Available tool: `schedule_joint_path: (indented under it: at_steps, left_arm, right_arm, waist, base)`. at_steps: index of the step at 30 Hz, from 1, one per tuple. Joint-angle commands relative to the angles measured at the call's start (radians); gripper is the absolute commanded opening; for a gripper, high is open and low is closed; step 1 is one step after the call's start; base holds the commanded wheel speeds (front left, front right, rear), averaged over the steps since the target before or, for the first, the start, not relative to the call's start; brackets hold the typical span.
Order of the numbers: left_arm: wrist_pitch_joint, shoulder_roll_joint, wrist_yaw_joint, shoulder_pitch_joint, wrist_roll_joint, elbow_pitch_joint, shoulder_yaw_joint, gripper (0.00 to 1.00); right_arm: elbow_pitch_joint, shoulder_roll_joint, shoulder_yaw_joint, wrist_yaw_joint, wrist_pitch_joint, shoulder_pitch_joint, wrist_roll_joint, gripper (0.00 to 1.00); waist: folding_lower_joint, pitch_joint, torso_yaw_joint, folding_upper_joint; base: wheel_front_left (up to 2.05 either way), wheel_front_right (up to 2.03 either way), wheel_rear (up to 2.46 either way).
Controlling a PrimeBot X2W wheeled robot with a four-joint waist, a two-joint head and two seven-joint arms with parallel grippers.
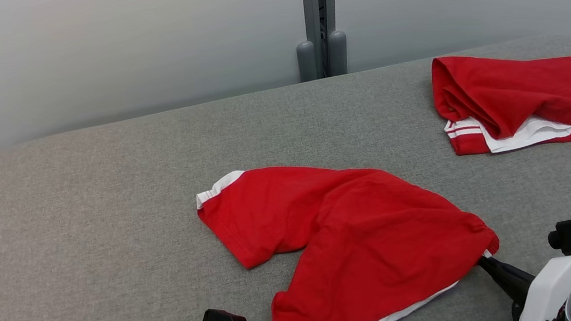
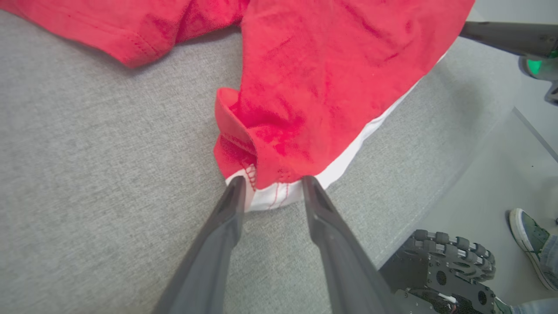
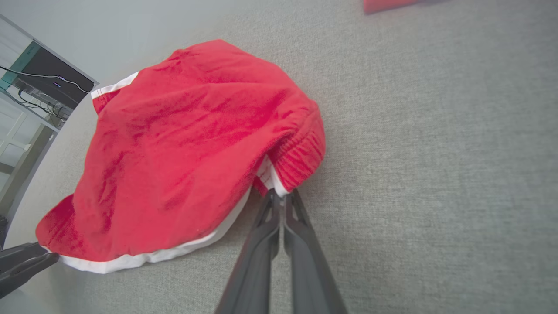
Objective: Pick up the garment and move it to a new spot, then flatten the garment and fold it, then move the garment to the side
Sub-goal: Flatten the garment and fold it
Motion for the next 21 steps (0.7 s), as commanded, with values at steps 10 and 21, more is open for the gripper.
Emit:
schedule_joint_path:
  at_steps: [10, 21]
  left_arm:
    - [-0.028, 0.011, -0.004, -0.008, -0.053, 0.025, -0.003, 0.00]
    - [-0.071, 0.063, 0.020, 0.032, -0.143, -0.076, 0.099, 0.00]
  right_arm:
    - [0.012, -0.028, 0.033, 0.001, -0.029, 0.004, 0.048, 0.00]
    - [-0.047, -0.095, 0.060, 0.001, -0.053, 0.044, 0.079, 0.00]
  waist:
    - [0.0000, -0.028, 0.009, -0.0001]
    - [0.0000, -0.071, 0.026, -0.0001]
  base:
    - [0.00, 0.00, 0.00]
    - [0.00, 0.00, 0.00]
